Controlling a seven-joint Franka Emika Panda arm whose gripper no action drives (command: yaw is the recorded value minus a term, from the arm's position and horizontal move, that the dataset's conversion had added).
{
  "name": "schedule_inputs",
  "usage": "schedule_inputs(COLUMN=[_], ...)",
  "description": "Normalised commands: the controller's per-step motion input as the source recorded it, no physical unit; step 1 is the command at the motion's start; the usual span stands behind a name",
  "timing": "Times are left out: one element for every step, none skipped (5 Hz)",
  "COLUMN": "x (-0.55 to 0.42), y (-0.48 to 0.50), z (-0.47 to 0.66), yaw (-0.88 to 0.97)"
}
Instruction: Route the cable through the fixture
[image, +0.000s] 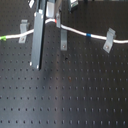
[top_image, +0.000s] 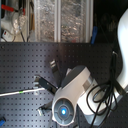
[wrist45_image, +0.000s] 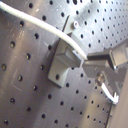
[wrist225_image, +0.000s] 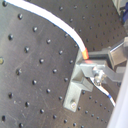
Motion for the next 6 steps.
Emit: schedule_inputs(x=[-0.217,-0.001,-0.006,0.018,0.003,-0.184], y=[0.071,-0.004,0.002,0.317,0.010,0.022], z=[0.32,0.02,0.02,0.22,0.00,0.47], yaw=[-0.03,0.00,0.00,0.00,0.00,0.05])
